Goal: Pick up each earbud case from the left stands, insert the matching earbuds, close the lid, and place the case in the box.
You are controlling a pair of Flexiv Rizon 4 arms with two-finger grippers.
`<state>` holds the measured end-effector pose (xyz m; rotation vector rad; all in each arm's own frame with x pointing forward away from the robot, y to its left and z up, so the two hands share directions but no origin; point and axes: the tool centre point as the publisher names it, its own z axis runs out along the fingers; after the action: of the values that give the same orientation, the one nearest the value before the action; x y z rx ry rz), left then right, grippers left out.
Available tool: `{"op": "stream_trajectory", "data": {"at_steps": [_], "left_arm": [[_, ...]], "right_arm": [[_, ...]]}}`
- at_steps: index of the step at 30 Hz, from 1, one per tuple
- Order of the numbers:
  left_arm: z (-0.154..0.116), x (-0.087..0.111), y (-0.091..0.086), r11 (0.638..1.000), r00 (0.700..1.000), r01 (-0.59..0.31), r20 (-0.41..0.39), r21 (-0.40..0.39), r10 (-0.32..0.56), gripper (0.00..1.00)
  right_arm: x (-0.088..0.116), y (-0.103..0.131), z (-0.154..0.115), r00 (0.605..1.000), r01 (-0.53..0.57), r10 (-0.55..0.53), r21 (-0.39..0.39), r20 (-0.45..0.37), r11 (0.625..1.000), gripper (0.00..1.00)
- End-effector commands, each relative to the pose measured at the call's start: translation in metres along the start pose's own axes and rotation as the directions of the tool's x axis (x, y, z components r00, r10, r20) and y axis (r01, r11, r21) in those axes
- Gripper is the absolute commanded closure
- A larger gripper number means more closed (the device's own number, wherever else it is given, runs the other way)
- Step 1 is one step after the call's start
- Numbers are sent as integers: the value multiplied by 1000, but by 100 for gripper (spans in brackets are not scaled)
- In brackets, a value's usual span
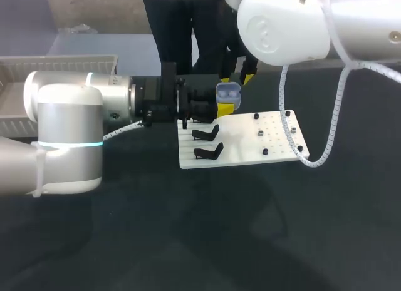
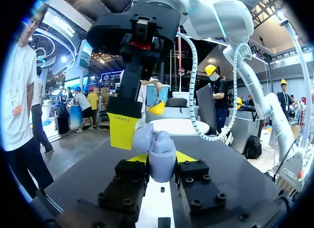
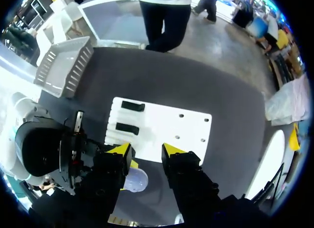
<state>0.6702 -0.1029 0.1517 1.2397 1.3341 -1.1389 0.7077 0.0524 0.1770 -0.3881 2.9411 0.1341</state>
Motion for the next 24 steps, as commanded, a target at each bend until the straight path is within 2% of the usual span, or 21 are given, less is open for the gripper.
{"op": "stream_trajectory", "data": {"at_steps": [1, 7, 10, 12, 14, 15, 17, 18, 19, 23, 24], "left_arm": [[0, 1, -2, 1000, 1000, -5, 7, -9, 5, 100], [0, 1, -2, 1000, 1000, -5, 7, -9, 5, 100], [0, 1, -2, 1000, 1000, -5, 7, -9, 5, 100], [0, 1, -2, 1000, 1000, -5, 7, -9, 5, 100], [0, 1, -2, 1000, 1000, -5, 7, -9, 5, 100], [-8, -2, 2, 1000, 1000, -12, 11, -25, 13, 100], [-24, -7, 9, 998, 1000, -30, 7, -58, 30, 100], [-37, -10, 15, 995, 999, -42, 7, -88, 43, 100], [-44, -12, 19, 993, 998, -55, -2, -104, 55, 100], [-84, -27, 35, 975, 994, -112, -32, -195, 107, 100], [-98, -31, 40, 965, 992, -124, -19, -230, 123, 100]], "right_arm": [[18, -1, -6, 999, -9, 9, -7, 32, 1000, 61], [26, -1, -7, 998, -39, 40, -18, 50, 999, 59], [28, -9, -19, 988, -98, 102, -42, 112, 994, 58], [32, -17, -30, 976, -134, 146, -86, 160, 987, 58], [38, -25, -37, 964, -157, 176, -108, 199, 982, 54], [41, -29, -39, 960, -162, 185, -122, 211, 979, 51], [45, -35, -41, 953, -179, 206, -137, 223, 974, 35], [49, -39, -42, 949, -187, 216, -141, 230, 972, 13], [51, -41, -42, 948, -188, 218, -143, 231, 972, 2], [60, -49, -42, 935, -234, 265, -150, 236, 960, 0], [62, -50, -41, 932, -247, 276, -148, 234, 958, 0]]}}
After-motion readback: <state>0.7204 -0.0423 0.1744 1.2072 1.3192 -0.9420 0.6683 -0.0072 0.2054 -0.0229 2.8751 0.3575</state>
